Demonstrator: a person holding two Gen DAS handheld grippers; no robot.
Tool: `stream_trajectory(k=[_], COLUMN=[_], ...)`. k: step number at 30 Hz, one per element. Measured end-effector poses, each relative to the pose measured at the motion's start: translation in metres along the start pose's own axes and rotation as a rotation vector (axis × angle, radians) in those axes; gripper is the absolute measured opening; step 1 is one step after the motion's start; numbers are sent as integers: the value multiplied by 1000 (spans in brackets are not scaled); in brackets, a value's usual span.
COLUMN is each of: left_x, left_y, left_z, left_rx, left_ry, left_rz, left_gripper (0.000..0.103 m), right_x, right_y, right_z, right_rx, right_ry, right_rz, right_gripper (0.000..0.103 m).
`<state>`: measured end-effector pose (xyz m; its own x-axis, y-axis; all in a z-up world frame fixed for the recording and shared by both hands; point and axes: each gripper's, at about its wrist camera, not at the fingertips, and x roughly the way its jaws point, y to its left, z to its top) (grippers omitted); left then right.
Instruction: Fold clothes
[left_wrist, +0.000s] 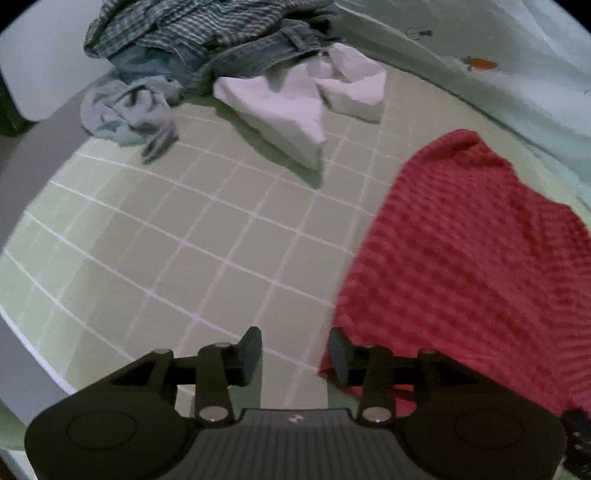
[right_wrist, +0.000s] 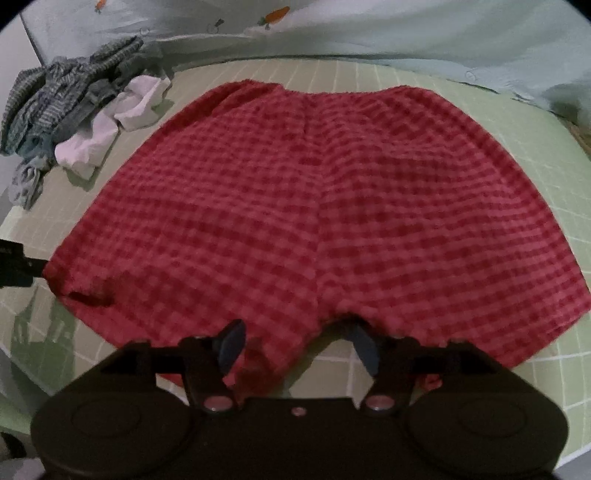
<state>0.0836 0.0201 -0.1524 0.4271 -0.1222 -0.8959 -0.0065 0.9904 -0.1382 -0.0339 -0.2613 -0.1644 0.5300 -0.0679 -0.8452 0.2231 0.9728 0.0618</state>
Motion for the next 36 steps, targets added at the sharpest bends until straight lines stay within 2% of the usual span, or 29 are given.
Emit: stream_trajectory(k=[7, 10, 12, 14, 17, 20, 24, 26, 27, 29, 31, 33, 35, 36], left_x=[9, 7, 6, 5, 1, 3, 13, 17, 17, 17, 17, 9, 0, -4], left_y=[-12, -12, -10, -9, -4, -3, -12, -17, -20, -28, -33, -35, -37, -38], left_z=[-5, -5, -5, -4, -1, 0, -4, -7, -8, -10, -11, -5, 1, 4], left_rx=[28, 31, 23, 14, -13, -34, 8, 44, 72, 148, 193, 182, 172, 167], left_ry=[27, 25, 21, 17, 7, 10, 31, 31, 23, 8, -6, -38, -69, -84], left_rz=[-53, -96, -117, -139, -207, -221, -139, -103, -83, -11, 41, 53, 64, 70], left_gripper=[43, 43, 49, 61, 66, 70, 70, 68, 63, 28, 5, 2, 2, 2], right_x=[3, 9, 10, 9, 10, 11, 11, 11, 10, 9, 7, 4, 1, -3], right_y=[4, 6, 6, 5, 3, 2, -2, -5, -7, -12, -19, -25, -31, -34], right_z=[-4, -8, -9, -9, -8, -8, -7, -6, -5, -4, -2, 1, 4, 6], right_rx=[5, 11, 7, 9, 22, 10, 8, 19, 24, 38, 56, 64, 63, 64], right_ry=[30, 66, 70, 68, 70, 73, 73, 71, 69, 68, 68, 76, 89, 85], right_rz=[30, 38, 34, 34, 40, 40, 36, 30, 28, 24, 29, 33, 45, 56], right_gripper=[65, 55, 49, 34, 33, 33, 36, 39, 40, 45, 47, 50, 63, 65])
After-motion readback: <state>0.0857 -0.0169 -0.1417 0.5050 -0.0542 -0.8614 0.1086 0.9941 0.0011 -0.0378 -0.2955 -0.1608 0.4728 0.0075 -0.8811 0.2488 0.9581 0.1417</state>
